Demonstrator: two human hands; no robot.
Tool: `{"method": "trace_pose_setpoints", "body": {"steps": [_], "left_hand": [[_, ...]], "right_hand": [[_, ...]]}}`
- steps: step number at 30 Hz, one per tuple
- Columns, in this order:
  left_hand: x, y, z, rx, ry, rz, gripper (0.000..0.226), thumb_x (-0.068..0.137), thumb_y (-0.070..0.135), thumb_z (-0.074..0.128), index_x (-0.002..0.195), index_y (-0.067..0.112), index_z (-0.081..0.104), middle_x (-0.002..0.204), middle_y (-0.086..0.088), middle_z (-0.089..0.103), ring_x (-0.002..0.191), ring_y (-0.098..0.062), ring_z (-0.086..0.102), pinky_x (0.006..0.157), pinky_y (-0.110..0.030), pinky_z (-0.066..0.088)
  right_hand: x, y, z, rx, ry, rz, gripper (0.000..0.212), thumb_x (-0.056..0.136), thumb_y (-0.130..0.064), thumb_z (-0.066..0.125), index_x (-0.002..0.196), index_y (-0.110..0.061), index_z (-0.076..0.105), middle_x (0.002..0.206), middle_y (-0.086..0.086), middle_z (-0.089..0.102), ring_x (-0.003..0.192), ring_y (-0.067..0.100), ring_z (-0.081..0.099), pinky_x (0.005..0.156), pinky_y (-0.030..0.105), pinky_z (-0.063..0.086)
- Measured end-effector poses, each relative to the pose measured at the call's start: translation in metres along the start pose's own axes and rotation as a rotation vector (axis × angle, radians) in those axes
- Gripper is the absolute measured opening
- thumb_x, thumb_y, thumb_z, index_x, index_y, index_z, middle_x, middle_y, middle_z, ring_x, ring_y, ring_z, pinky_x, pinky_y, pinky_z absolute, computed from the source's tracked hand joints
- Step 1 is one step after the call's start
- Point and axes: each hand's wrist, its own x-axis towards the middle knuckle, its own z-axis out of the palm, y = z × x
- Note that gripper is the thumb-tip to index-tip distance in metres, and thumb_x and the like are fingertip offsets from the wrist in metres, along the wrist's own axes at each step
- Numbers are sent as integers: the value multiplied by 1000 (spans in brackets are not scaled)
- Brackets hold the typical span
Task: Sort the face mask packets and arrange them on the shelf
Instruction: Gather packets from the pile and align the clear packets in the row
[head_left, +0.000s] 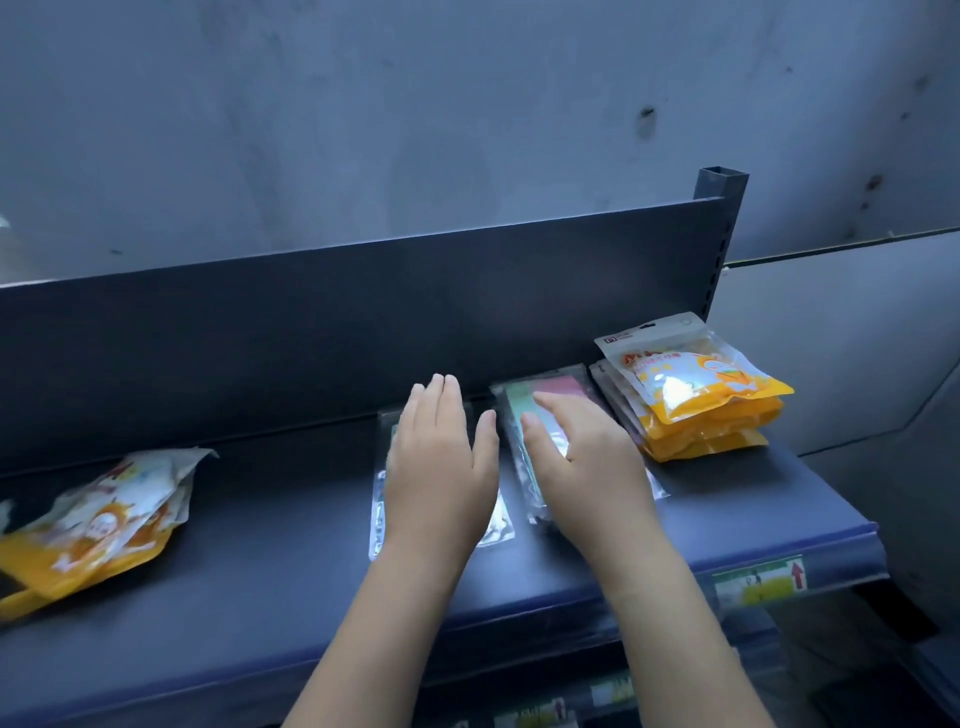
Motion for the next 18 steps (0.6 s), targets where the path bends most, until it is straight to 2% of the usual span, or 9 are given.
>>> {"method": "trace_pose_setpoints", "body": {"steps": [4, 8, 10, 14, 18], "left_hand": [[-4, -29, -24, 138, -3, -34, 82, 97, 62, 17, 160, 12, 35, 167, -1, 37, 159, -22, 19, 127, -43, 24], [-7, -62, -48, 168, -15, -106, 76, 101, 60, 23, 160, 14, 36, 167, 0, 38, 160, -22, 18, 128, -43, 20], [-8, -81, -60, 176, -33, -141, 69, 106, 56, 27, 161, 14, 34, 168, 0, 35, 160, -21, 15, 129, -42, 15], [-12, -124, -94, 196, -45, -177, 68, 105, 54, 30, 160, 14, 36, 169, -1, 33, 161, -21, 13, 129, -44, 14], [-16, -182, -135, 201, -3, -222, 62, 105, 51, 39, 155, 14, 45, 167, -3, 38, 160, -22, 16, 127, -47, 21]], "right_hand": [[-5, -24, 27, 23, -121, -17, 48, 104, -44, 48, 146, -22, 54, 146, -10, 57, 138, 9, 46, 109, 26, 37], [-10, -53, 57, 32, -213, -53, 60, 105, -49, 44, 158, -23, 37, 163, -10, 37, 152, 5, 25, 122, 26, 23], [-13, -68, 75, 36, -249, -75, 63, 105, -51, 43, 161, -25, 32, 167, -12, 30, 155, 3, 16, 122, 22, 15], [-22, -105, 117, 98, -338, -94, 67, 104, -55, 42, 162, -25, 28, 169, -13, 25, 156, 2, 12, 126, 28, 16], [-39, -150, 168, 106, -402, -112, 64, 105, -51, 42, 161, -23, 30, 167, -12, 28, 155, 4, 15, 126, 29, 18]]}}
